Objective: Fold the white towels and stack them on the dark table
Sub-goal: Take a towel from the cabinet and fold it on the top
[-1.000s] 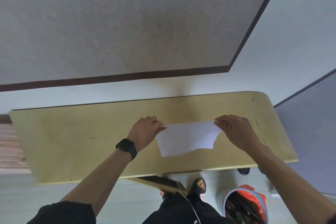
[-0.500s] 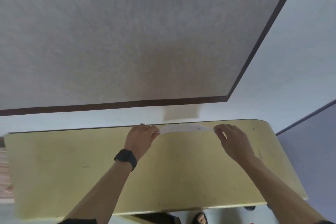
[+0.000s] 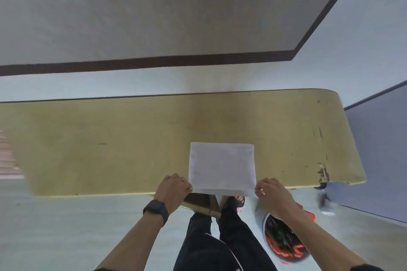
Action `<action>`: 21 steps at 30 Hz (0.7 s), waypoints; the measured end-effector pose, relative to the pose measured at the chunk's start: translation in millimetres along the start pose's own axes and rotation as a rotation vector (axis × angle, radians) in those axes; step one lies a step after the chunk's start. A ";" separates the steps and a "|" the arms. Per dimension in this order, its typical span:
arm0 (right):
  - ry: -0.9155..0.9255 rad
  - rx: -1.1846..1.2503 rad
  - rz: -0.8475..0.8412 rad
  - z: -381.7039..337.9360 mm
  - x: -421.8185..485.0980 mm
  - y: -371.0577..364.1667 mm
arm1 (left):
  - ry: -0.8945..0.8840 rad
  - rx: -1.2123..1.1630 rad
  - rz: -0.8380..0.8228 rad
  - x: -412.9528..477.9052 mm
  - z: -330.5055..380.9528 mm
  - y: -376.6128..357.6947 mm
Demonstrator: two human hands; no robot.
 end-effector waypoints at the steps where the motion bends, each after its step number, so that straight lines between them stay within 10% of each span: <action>1: -0.009 0.014 -0.021 0.7 -2.2 -3.6 | 0.014 -0.025 -0.028 -2.1 1.1 -4.3; 12: -0.387 0.705 0.200 7.0 69.7 36.9 | 0.435 -0.766 0.138 78.1 -23.0 31.4; 21: -0.477 0.767 0.288 15.5 99.9 15.4 | 0.477 -0.847 0.160 112.9 -43.5 3.7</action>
Point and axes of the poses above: each hand's wrist, its own x-axis towards the middle knuckle, its own y-axis out of the back of the hand, z = x × y, the point moved 3 cm from there along x, towards the middle knuckle, and after that the axes turned 7 degrees about -x, right-handed, at the moved point
